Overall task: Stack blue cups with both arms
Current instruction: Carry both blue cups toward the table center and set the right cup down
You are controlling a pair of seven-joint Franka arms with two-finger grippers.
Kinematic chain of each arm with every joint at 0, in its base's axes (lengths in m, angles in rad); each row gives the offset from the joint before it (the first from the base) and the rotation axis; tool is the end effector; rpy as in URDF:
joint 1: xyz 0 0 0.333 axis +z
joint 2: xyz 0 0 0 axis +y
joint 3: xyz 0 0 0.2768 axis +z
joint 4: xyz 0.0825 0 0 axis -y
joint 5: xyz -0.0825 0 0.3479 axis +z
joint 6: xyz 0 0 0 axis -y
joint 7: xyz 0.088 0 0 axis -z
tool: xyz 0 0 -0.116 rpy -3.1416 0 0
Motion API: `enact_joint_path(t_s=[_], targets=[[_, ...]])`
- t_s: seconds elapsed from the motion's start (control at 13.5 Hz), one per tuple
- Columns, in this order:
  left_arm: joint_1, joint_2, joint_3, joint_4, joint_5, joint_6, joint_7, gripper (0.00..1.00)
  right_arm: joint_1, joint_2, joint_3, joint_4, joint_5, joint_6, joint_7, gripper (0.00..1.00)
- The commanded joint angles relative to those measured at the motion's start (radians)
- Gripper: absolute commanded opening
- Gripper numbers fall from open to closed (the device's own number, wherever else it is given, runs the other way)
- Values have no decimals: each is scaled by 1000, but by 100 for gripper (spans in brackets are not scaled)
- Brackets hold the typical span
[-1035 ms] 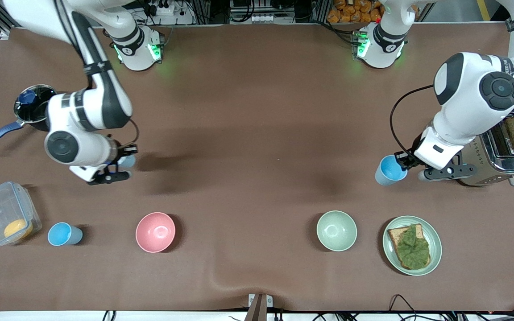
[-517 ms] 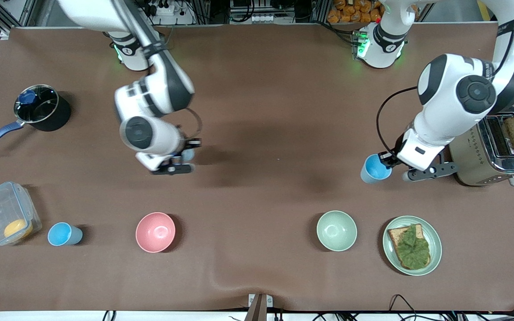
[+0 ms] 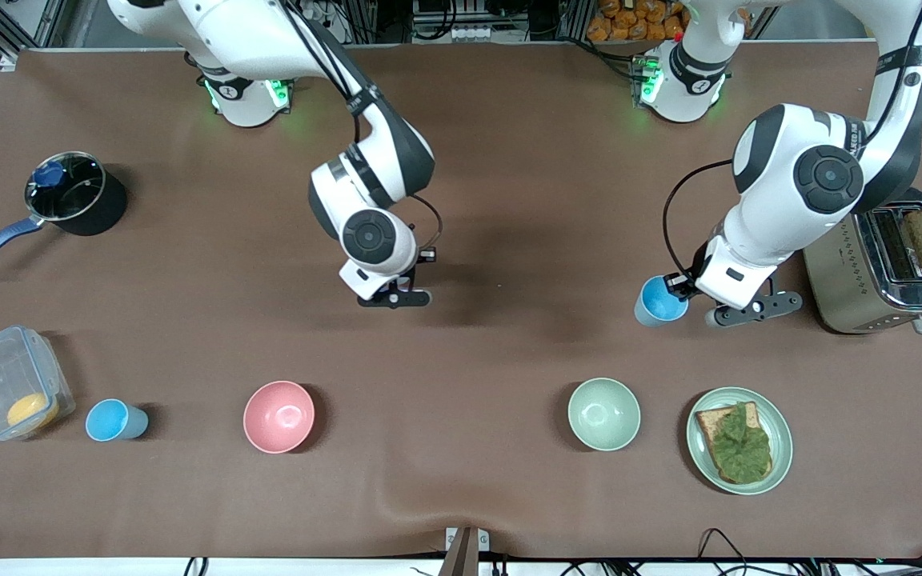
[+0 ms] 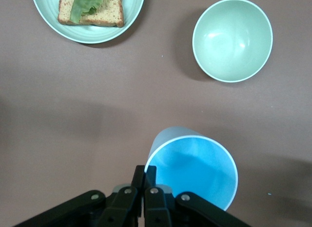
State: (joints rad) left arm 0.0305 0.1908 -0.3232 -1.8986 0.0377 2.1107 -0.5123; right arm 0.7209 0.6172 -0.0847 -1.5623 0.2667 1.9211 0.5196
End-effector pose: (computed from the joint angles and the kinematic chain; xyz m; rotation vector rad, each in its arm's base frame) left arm 0.5448 -0.1559 0.3795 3.0871 0.3209 0.0284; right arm 0.4806 0.3876 0.2475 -3.0852 -0.0028 0.4884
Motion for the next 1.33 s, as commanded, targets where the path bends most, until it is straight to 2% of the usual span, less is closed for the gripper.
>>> enact_joint_path(t_s=[0.0,0.22,0.3,0.37,0.44,0.81,1.26], targets=[[0,7,-2,21,-16,-21,-14,0,23,44,-13,54,26,18,11,0],[0,10,-2,21,-16,-21,-14,0,37,61,-13,54,26,41,11,0],[2,10,-2,23,-15,-21,-14,0,38,64,-13,54,26,47,11,8],[2,10,-2,26,-16,-21,-14,0,38,70,-13,54,26,52,10,37],[3,10,-2,29,-15,-21,-14,0,48,70,-13,54,25,61,8,99],[2,9,-2,30,-16,-23,-14,0,52,50,-16,99,26,55,5,100],[-1,9,-2,39,-16,-21,-20,0,-34,26,-20,223,29,-172,-1,100]])
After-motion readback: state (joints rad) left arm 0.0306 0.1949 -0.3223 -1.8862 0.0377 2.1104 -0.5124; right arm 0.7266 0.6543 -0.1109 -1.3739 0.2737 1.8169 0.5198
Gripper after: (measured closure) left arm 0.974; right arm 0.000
